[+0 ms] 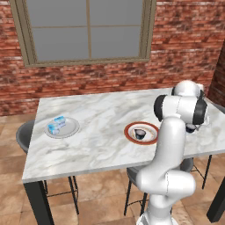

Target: Place two yogurt containers on each plate.

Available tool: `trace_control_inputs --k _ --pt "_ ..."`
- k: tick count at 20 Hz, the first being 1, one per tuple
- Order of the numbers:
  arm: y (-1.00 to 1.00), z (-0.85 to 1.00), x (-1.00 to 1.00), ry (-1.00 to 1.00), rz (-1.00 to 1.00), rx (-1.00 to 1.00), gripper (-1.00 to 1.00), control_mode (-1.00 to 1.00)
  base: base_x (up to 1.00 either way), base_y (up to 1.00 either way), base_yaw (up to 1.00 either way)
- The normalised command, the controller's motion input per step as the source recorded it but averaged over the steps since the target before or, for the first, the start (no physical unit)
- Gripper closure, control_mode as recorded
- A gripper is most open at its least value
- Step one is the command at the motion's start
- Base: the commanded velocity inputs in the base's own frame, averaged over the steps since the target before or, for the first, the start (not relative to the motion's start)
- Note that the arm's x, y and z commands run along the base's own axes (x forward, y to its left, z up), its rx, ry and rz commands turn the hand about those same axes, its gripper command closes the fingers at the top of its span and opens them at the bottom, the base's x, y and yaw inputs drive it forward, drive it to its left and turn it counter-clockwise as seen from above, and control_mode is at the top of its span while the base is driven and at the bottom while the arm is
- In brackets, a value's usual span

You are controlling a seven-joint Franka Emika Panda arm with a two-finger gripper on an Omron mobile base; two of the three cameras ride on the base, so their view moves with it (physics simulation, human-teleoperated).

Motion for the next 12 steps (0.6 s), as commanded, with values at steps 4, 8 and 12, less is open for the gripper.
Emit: trace_control_inputs --k 4,8,12 --pt "0.71 0.22 0.00 0.00 -0.06 0.00 1.00 -1.00 0.00 0.00 0.00" --pt "0.70 0.17 0.00 0.00 -0.13 0.00 1.00 -1.00 0.00 0.00 0.00" --pt "0.72 0.09 0.00 0.00 -0.18 0.00 1.00 -1.00 0.00 0.00 0.00"
